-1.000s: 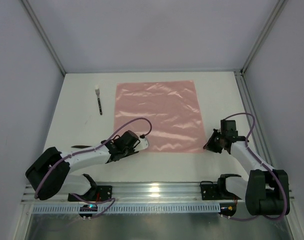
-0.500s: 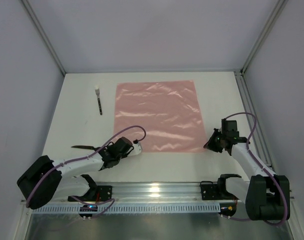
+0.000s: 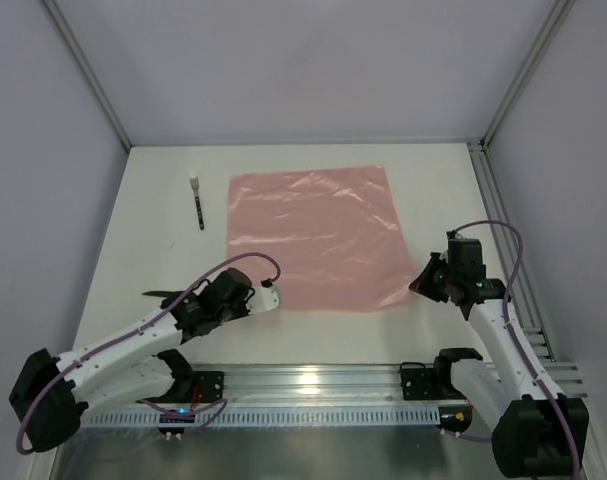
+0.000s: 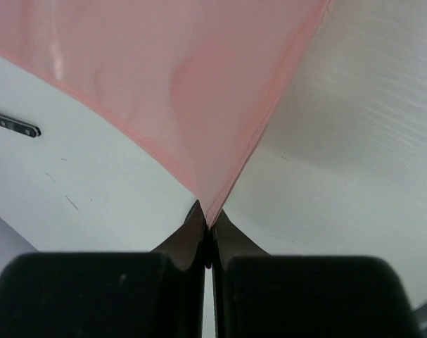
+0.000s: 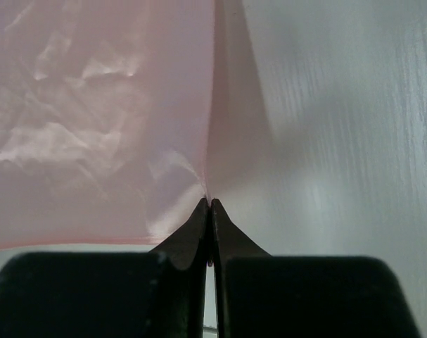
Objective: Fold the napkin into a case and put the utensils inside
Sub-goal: Pick up the flattened napkin from the center of the board, then fold and flatten the napkin at the center of the board.
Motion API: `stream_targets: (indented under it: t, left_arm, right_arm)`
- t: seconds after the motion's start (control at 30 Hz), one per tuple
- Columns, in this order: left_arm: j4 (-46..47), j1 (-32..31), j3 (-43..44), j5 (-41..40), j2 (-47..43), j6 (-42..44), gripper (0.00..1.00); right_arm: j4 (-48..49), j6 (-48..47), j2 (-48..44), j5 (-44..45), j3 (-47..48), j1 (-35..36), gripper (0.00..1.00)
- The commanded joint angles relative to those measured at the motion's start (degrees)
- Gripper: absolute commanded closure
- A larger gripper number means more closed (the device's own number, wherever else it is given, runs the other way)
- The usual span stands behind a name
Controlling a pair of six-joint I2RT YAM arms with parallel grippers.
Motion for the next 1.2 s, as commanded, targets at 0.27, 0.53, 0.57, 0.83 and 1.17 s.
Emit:
stream_targets:
  t: [0.27,0.53,0.57,0.83,1.17]
  left_arm:
    - [-32.2,2.5,20.3,13.9,-10.7,-1.7,1.00]
    - [-28.9,4.5,27.6,12.2,-14.1,-5.7,1.00]
    - [-27.6,4.5,27.7,9.4,-13.7,-6.1,1.00]
    - [-9.6,11.7,25.1,1.9,0.8,-6.3,1.00]
    - [2.7,24.5,35.2,4.7,31.2,-4.1,1.00]
  right_arm:
    - [-24.9,-0.4,-13.0,1.8,19.4,2.4,0.96]
    - [-33.8,-1.9,-15.7,2.3,26.2,2.4,0.96]
    - [-32.7,-1.9,-15.0,2.4,25.8,2.4,0.96]
    - [-12.6,-4.3,8.1,5.7,25.5,2.0,0.96]
    - [0.5,-3.6,36.6,0.9,34.3,-2.3,0.96]
